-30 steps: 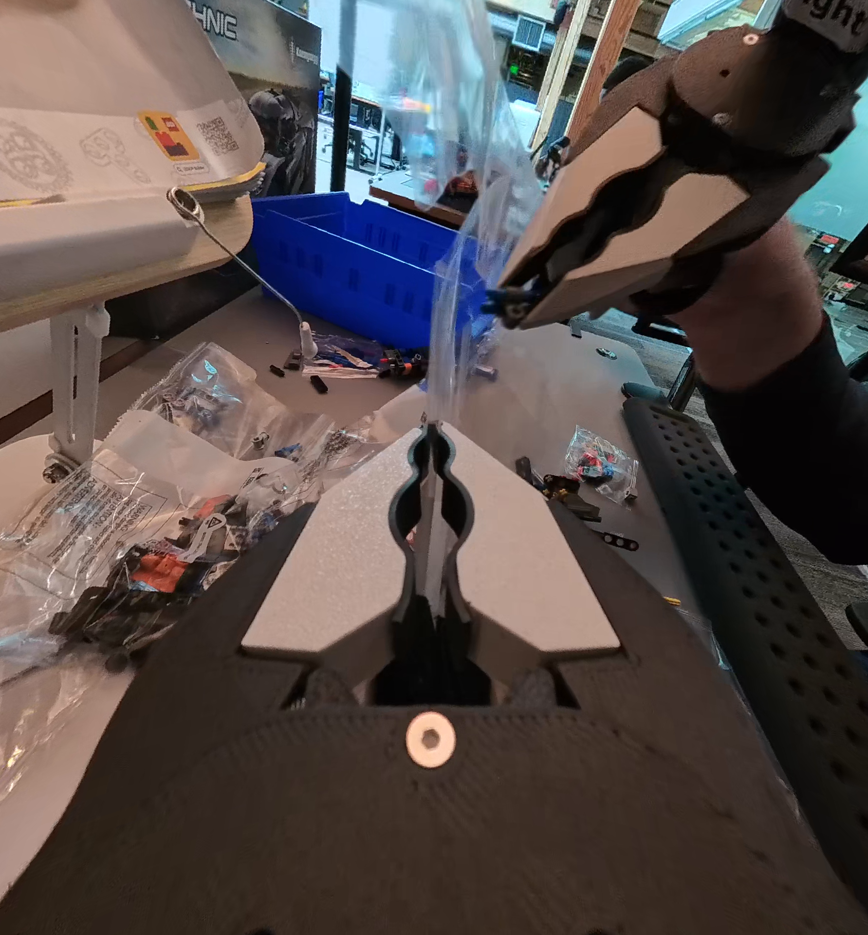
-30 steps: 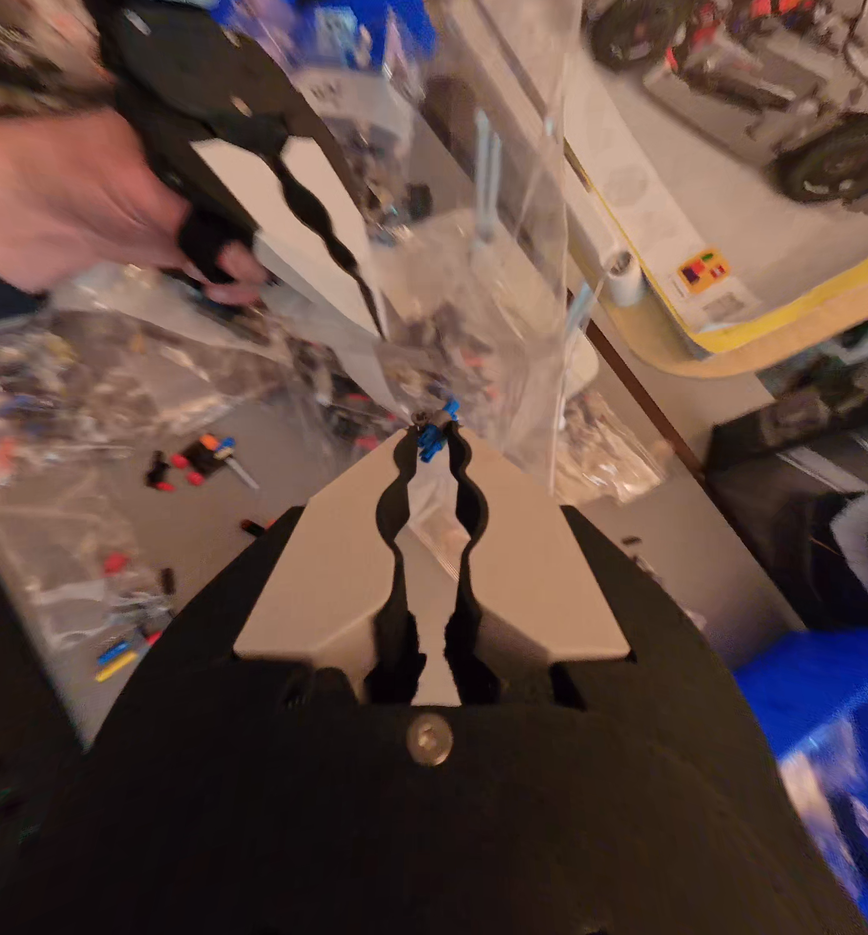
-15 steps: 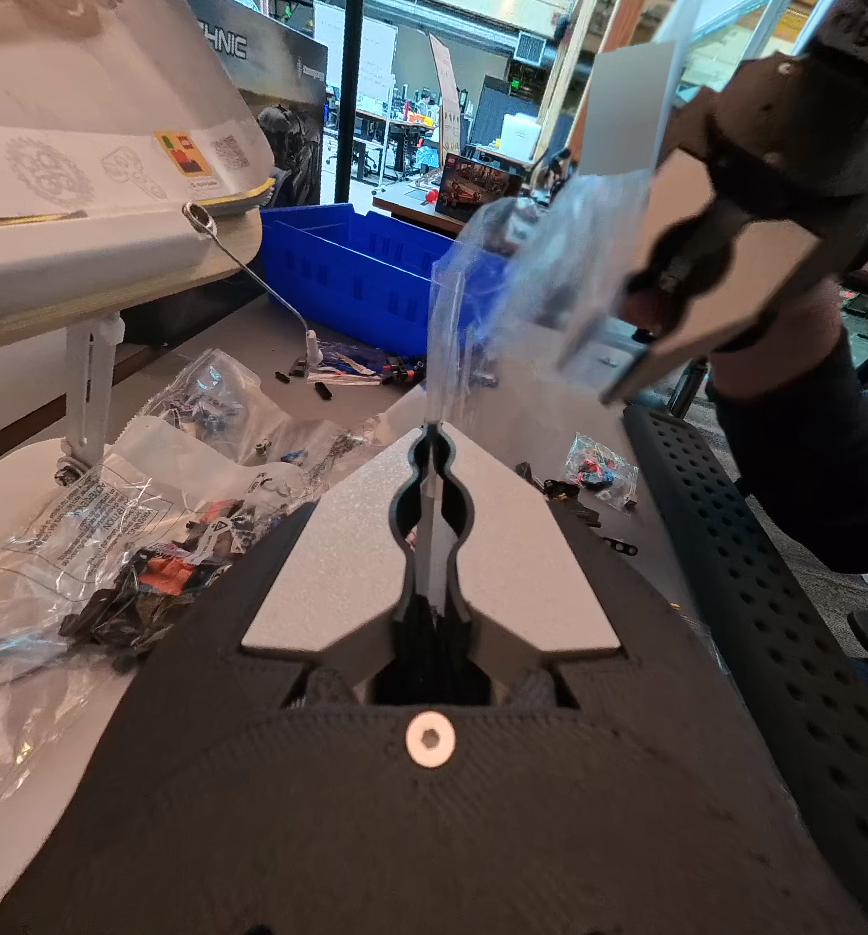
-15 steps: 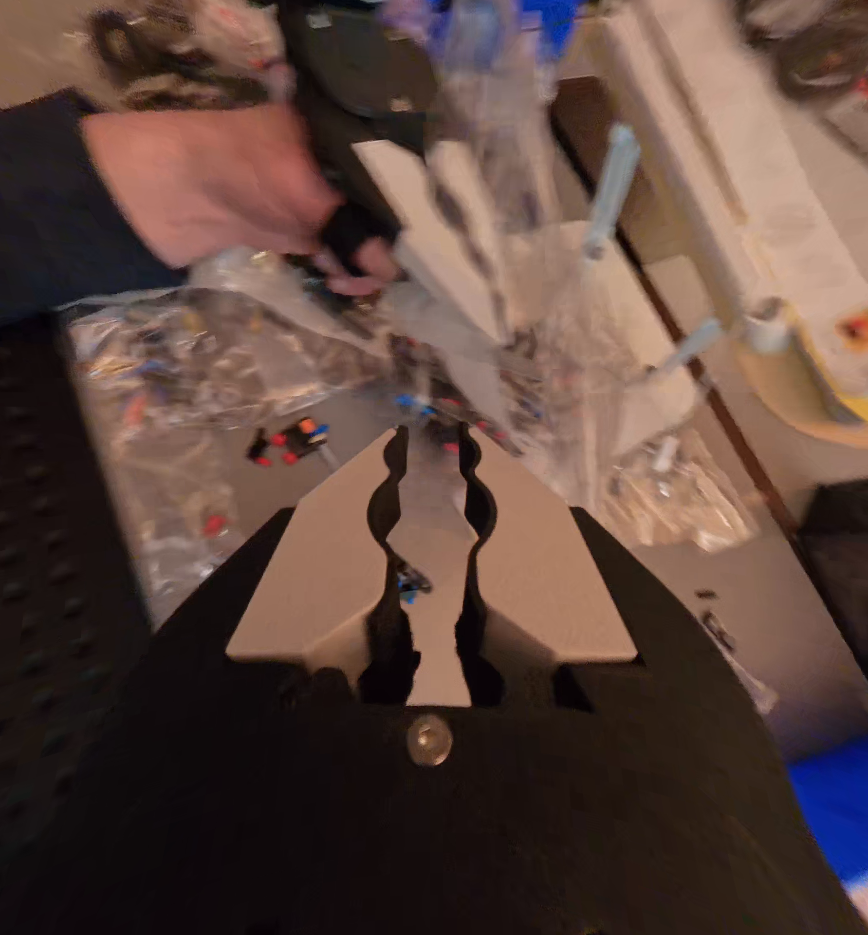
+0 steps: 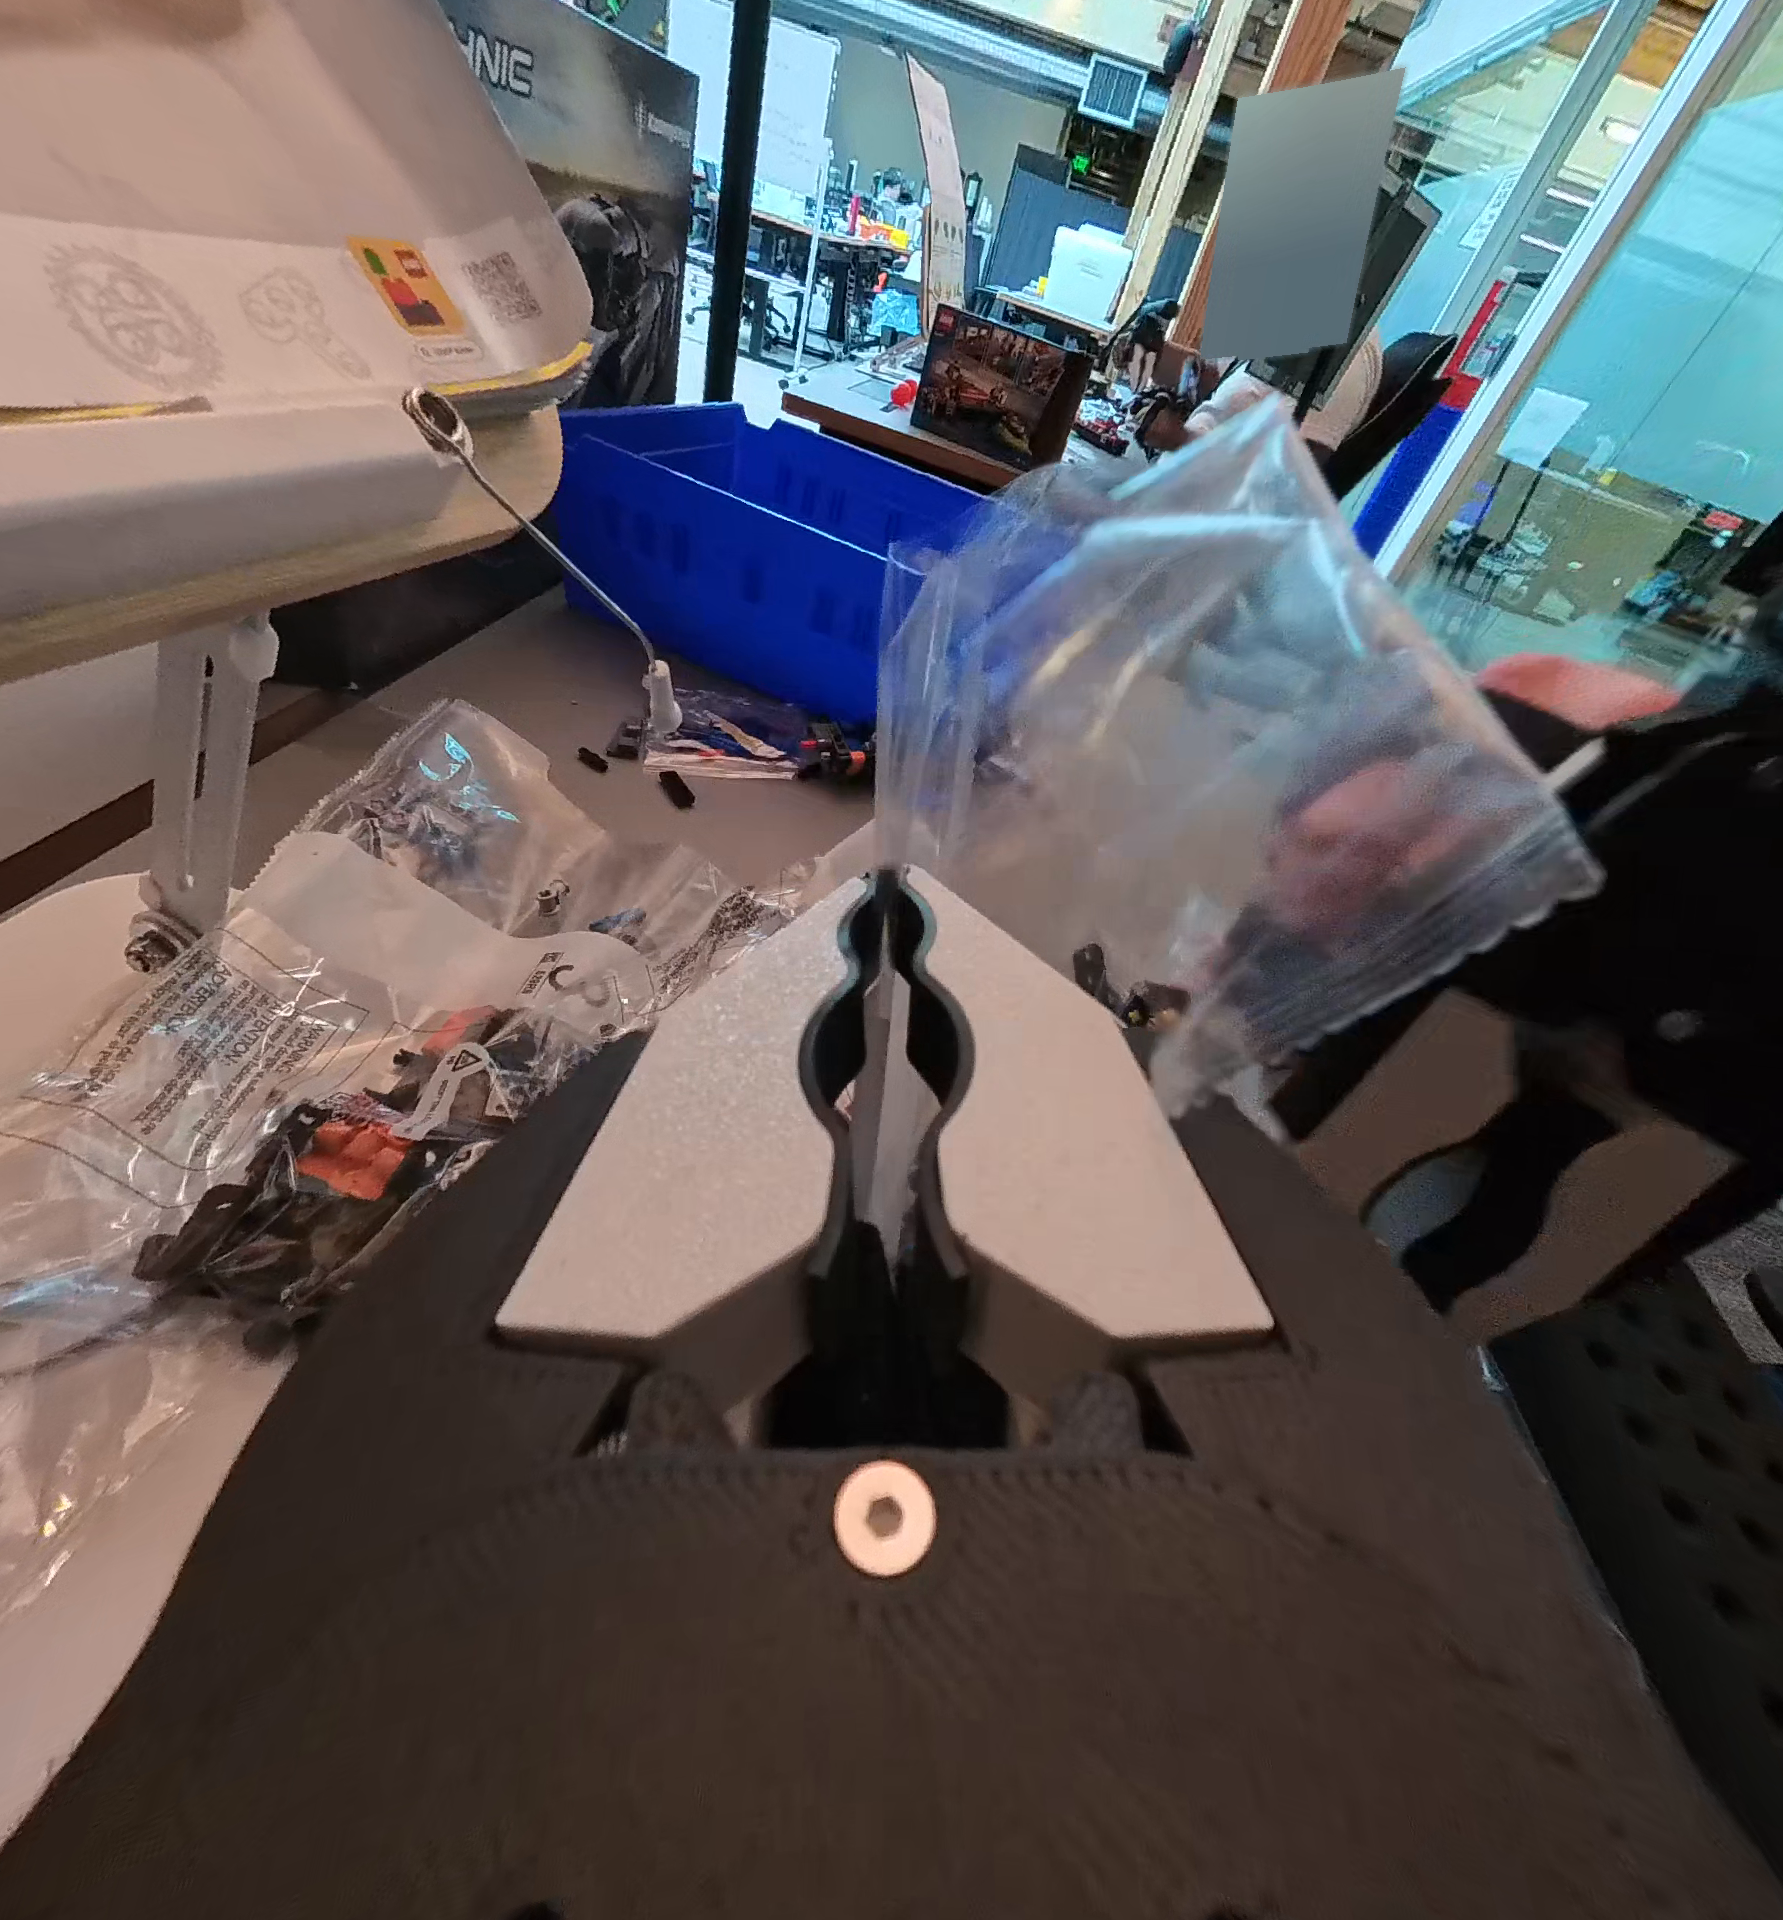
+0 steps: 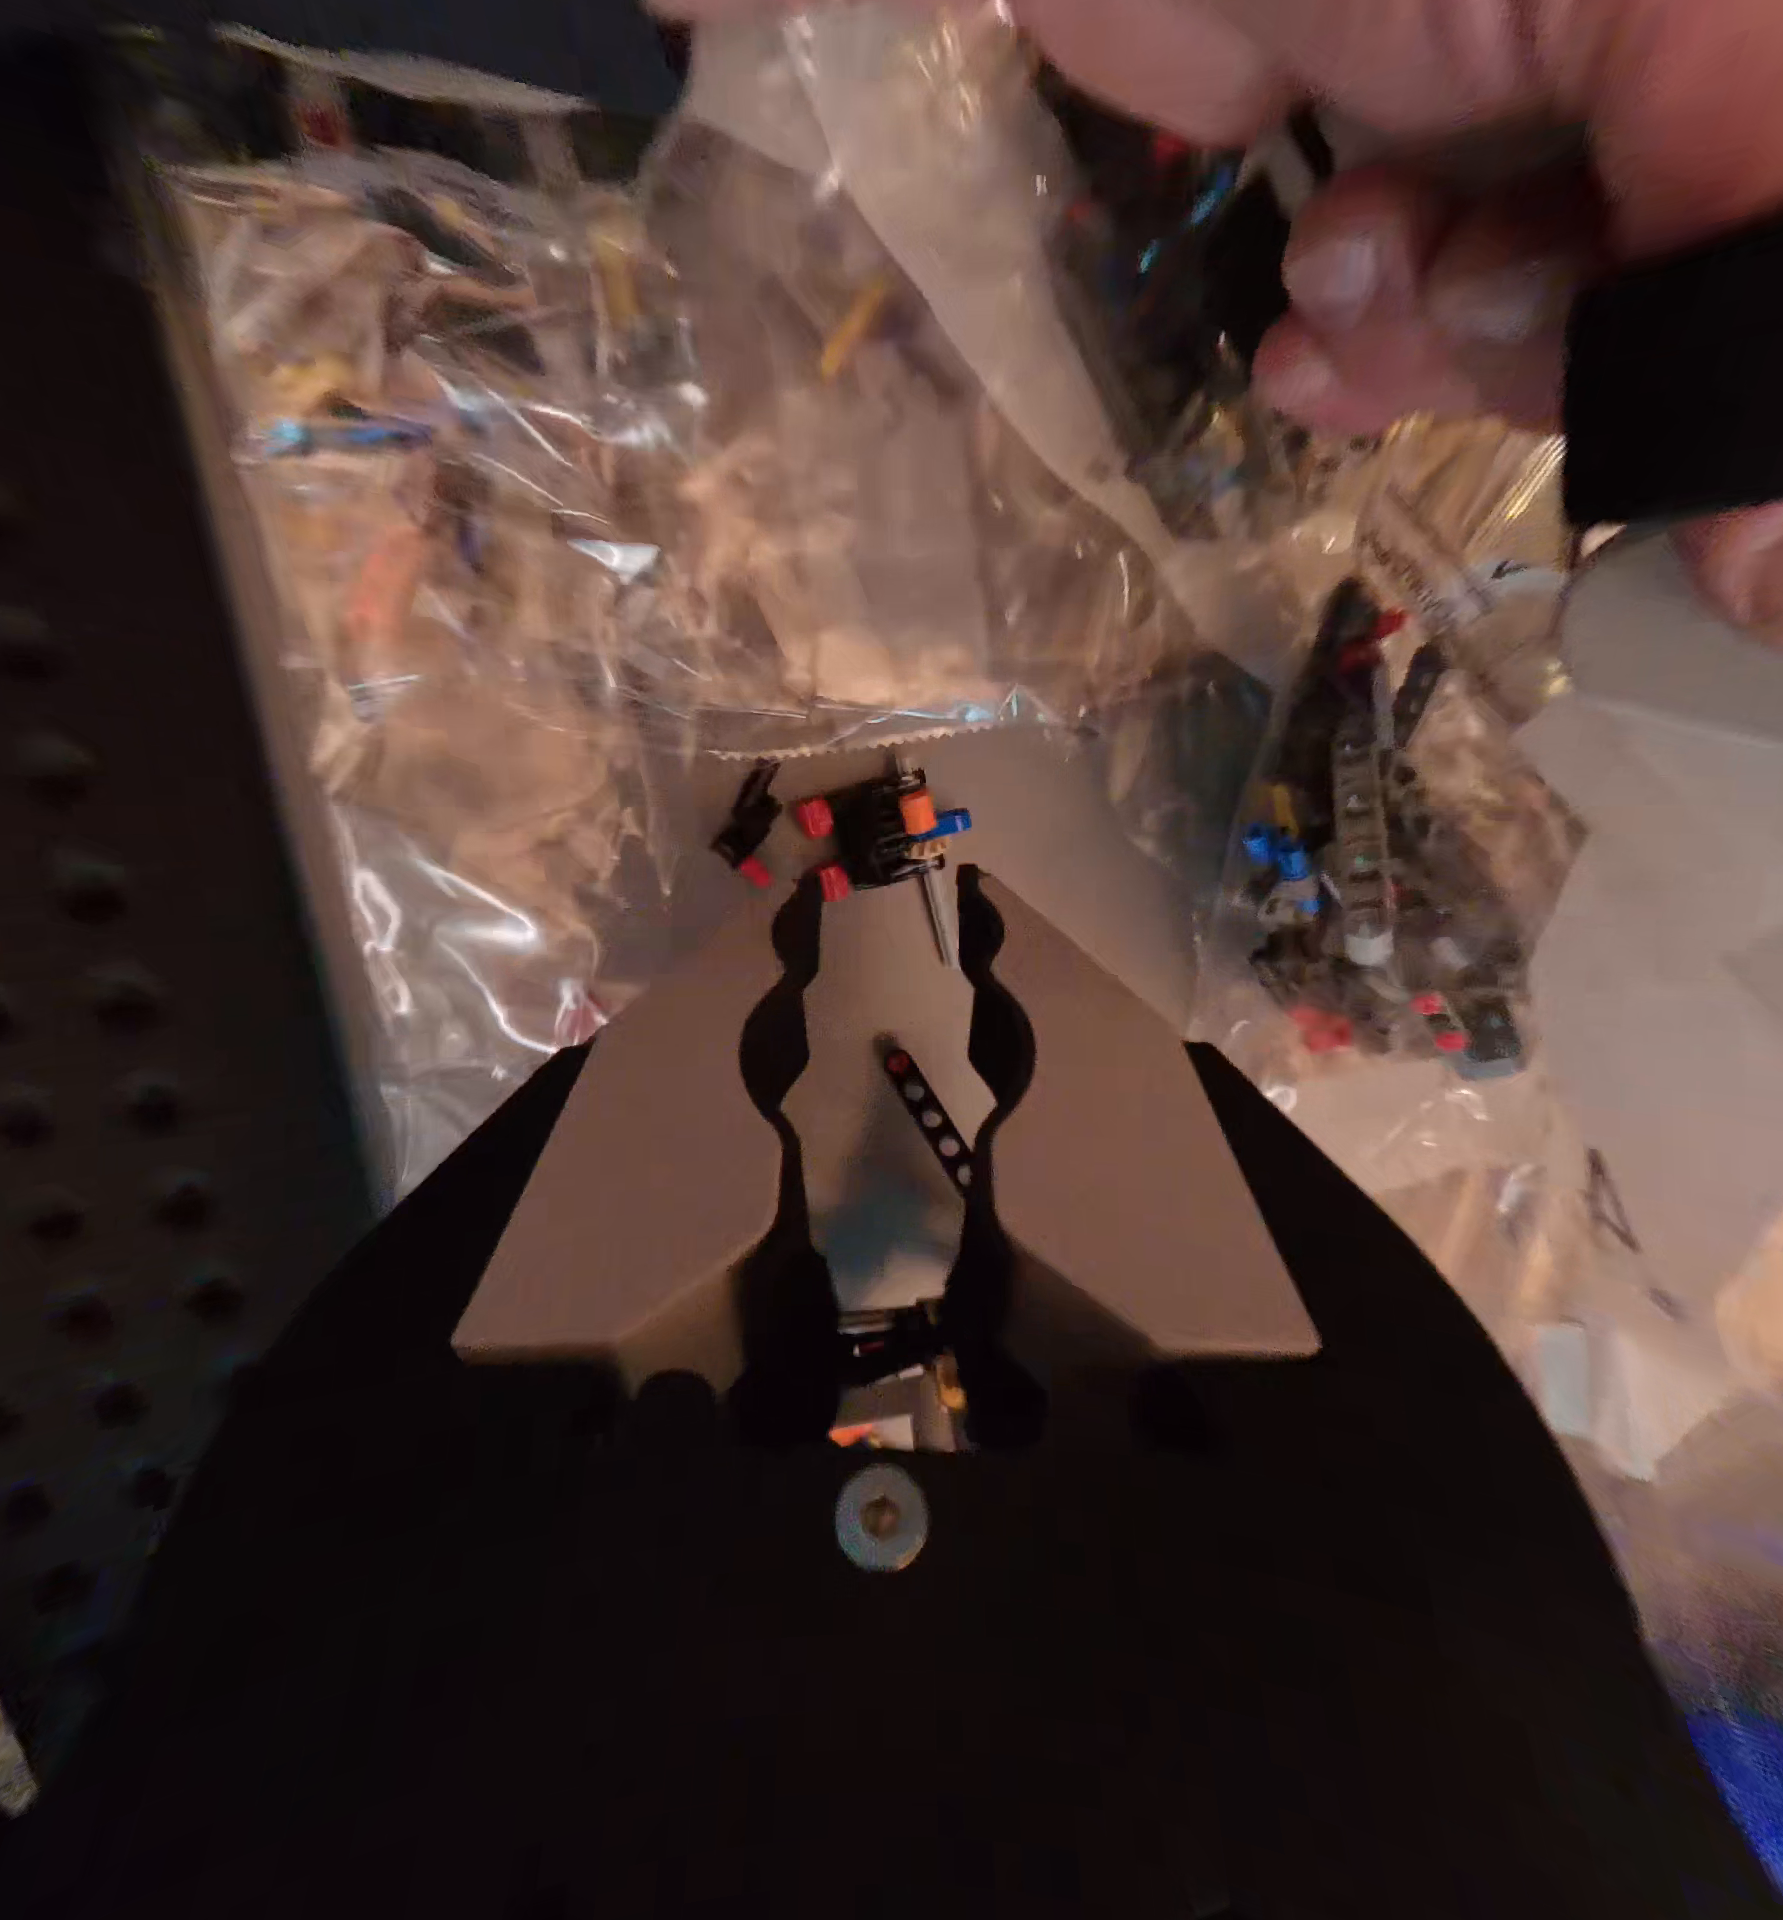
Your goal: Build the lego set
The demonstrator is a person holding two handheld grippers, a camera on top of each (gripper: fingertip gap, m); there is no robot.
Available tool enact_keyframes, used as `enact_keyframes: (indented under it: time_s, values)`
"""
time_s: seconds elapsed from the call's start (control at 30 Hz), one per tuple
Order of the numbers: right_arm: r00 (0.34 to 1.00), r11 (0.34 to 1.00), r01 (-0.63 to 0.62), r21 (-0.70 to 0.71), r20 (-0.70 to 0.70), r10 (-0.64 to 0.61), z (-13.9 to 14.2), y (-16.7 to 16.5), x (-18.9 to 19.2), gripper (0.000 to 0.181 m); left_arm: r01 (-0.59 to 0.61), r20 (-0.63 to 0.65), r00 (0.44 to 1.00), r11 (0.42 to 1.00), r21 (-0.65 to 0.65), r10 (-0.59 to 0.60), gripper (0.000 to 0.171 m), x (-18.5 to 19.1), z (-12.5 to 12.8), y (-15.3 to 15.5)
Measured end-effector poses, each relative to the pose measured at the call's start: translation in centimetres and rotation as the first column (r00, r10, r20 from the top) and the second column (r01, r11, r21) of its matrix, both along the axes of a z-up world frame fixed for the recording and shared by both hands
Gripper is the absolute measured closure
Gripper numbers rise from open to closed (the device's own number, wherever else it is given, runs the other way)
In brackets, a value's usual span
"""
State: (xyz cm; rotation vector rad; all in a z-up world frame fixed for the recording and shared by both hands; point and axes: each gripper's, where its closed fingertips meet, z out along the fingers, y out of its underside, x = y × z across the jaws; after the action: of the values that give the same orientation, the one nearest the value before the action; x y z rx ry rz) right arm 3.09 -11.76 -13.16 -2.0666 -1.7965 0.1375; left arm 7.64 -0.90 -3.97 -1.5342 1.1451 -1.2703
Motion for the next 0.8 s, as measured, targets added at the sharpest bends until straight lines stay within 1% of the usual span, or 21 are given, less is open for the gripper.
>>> enact_keyframes:
  time_s: [0.1,0.27,0.33,0.47,0.5,0.53,0.6,0.63,0.7,0.8]
  values:
    - [0.999,0.997,0.027,-0.073,-0.018,-0.029,-1.8,0.4,-0.5,0.153,0.000,-0.002,1.000,1.000,0.008,0.000,0.171,0.0,0.1,-0.1]
    - [0.999,0.993,0.035,-0.116,0.013,-0.034,-4.0,0.6,-1.0,0.150,0.001,-0.004,1.000,1.000,0.005,-0.001,0.171,-0.1,0.1,-0.1]
    - [0.999,0.994,0.029,-0.107,0.033,-0.026,-4.0,0.7,-0.8,0.150,0.005,-0.004,1.000,1.000,0.005,-0.005,0.171,0.0,0.1,-0.1]
    - [0.985,0.992,0.115,-0.060,0.134,-0.106,-4.0,1.9,1.7,0.150,0.002,0.001,1.000,1.000,0.005,-0.003,0.171,-0.1,0.2,-0.1]
    - [0.986,0.991,0.127,-0.051,0.115,-0.121,-3.6,2.2,1.8,0.150,0.002,0.002,1.000,1.000,0.005,-0.002,0.171,-0.1,0.2,-0.1]
    - [0.991,0.991,0.119,-0.056,0.060,-0.116,-2.9,2.0,1.2,0.150,0.002,0.003,1.000,1.000,0.005,-0.002,0.171,-0.1,0.2,-0.1]
    - [0.998,0.993,0.053,-0.103,-0.031,-0.057,-1.8,0.5,-0.2,0.148,0.002,0.004,1.000,1.000,0.004,-0.003,0.171,-0.1,0.2,0.0]
    - [0.999,0.994,0.020,-0.109,-0.038,-0.024,-1.6,-0.2,-0.5,0.152,0.003,0.004,1.000,1.000,0.002,-0.003,0.171,-0.1,0.2,0.0]
    - [0.999,0.990,-0.032,-0.139,-0.002,0.032,-2.2,-1.6,-0.7,0.158,0.005,0.001,1.000,1.000,0.002,-0.005,0.171,0.0,0.1,-0.1]
    - [0.998,0.985,-0.033,-0.169,0.051,0.042,-3.7,-2.1,-0.9,0.159,0.006,0.000,1.000,1.000,0.003,-0.006,0.171,0.0,0.1,-0.1]
